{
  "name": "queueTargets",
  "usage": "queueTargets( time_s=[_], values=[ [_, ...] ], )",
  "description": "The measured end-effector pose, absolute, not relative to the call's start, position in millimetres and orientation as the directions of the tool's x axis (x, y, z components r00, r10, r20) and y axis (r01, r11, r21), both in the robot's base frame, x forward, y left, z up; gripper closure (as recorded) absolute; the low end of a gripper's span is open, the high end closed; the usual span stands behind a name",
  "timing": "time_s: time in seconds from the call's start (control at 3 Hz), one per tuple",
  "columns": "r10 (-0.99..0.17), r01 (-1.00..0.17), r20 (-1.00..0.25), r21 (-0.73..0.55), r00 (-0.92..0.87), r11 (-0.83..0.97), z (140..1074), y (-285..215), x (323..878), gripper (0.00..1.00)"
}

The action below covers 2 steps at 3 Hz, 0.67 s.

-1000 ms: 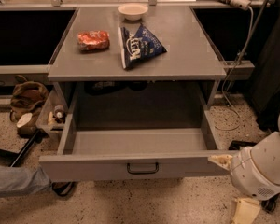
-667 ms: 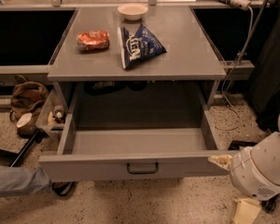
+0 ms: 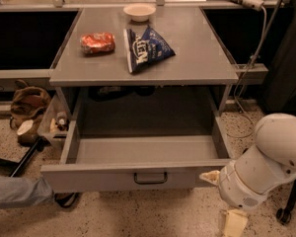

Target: Close top drawer

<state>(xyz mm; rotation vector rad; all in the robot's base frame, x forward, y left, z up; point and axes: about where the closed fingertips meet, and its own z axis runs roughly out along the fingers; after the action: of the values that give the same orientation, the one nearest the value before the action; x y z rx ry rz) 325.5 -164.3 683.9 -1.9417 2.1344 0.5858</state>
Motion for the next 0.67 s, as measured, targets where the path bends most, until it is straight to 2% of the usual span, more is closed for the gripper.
queueTargets(
  time_s=[0.67],
  values=[
    [-0.921, -0.983, -0.386, 0.183, -0.044, -0.03, 665.2, -125.3, 356.2, 0.0]
  ],
)
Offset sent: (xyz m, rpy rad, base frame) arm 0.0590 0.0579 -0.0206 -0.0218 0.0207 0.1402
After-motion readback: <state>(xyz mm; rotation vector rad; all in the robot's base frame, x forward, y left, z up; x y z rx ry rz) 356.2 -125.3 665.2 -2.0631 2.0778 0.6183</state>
